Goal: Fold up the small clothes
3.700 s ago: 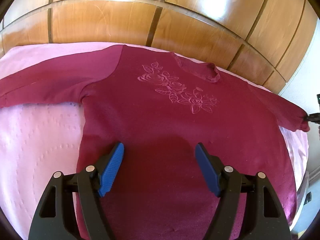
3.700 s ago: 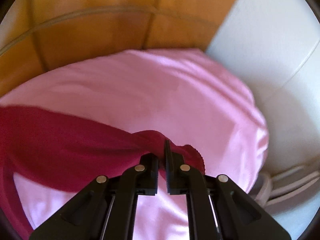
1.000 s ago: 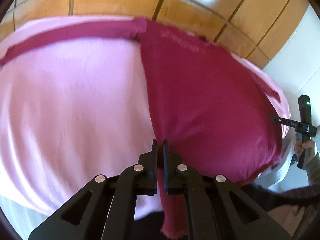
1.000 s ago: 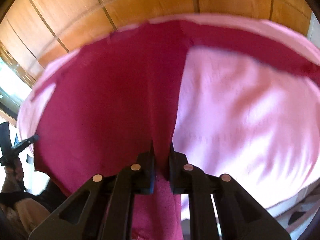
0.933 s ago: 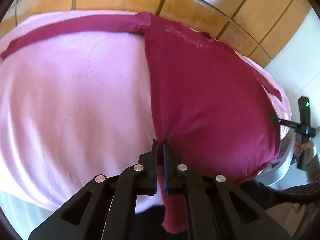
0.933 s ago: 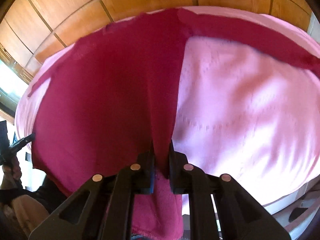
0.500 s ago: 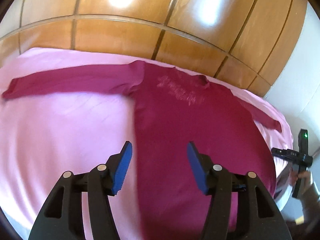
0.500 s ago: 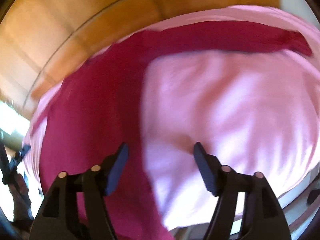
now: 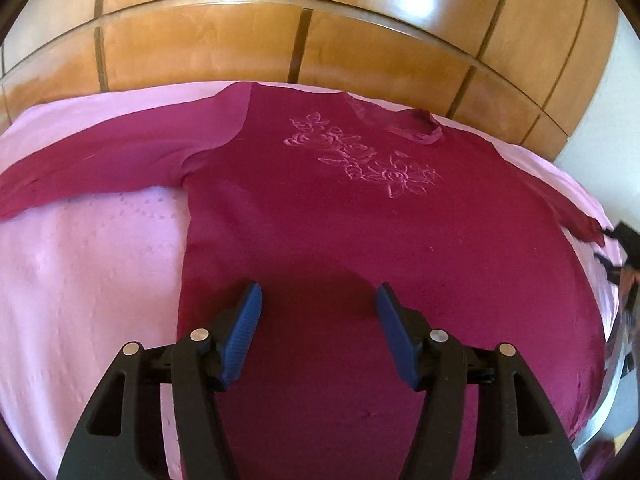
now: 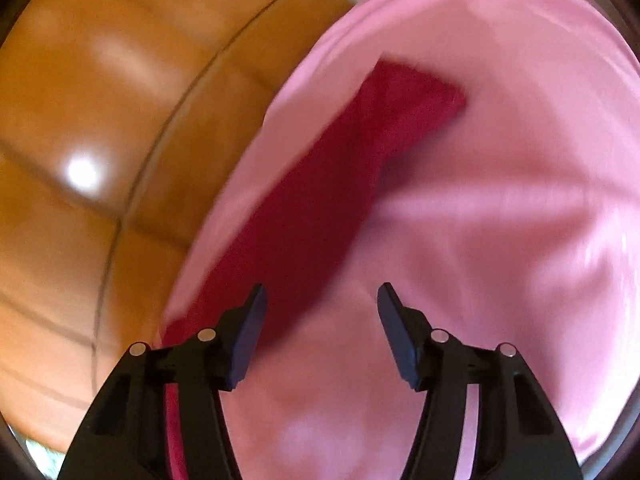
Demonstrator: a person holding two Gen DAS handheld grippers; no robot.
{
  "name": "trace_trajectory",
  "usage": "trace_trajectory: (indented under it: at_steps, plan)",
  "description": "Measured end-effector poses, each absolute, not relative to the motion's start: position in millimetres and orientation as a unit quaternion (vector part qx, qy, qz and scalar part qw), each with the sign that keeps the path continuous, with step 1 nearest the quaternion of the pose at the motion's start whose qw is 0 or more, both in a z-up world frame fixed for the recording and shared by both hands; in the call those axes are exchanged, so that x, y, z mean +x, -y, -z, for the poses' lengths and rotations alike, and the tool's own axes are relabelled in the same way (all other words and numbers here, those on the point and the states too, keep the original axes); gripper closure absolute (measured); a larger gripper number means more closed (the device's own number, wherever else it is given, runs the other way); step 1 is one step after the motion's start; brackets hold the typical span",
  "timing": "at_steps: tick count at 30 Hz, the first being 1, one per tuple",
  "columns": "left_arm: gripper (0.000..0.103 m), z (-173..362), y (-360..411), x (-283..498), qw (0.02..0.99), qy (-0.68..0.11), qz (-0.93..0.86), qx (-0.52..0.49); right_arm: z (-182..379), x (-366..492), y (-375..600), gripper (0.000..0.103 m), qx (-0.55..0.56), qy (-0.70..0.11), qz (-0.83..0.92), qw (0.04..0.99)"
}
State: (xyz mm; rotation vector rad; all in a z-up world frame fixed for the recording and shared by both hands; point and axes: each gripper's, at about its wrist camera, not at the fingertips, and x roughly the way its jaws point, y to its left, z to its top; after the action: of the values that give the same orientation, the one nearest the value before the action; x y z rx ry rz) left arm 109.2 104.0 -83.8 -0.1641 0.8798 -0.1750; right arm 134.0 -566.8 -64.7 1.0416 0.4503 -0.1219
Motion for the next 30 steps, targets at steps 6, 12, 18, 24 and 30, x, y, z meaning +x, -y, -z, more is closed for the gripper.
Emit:
trace_trajectory:
  at_steps: [6,12,18,24,30]
  plan:
    - [0.029,87,-96,113,0.899,-0.423,0.088,-0.069,62,156,609,0.056,0.508,-0.209,0.114,0.828]
    - [0.025,89,-93,115,0.900,-0.422,0.092,-0.061,59,199,619,0.097,0.457,-0.267,0.184,0.828]
    - [0.019,90,-92,116,0.900,-0.421,0.099,-0.060,5,201,582,0.097,0.361,-0.244,0.165,0.885]
    - [0.018,89,-94,115,0.899,-0.418,0.106,-0.070,-37,219,493,0.097,0.275,-0.245,0.052,0.928]
    - [0.018,88,-97,115,0.899,-0.416,0.112,-0.081,-48,253,373,0.097,0.211,-0.268,-0.046,0.939]
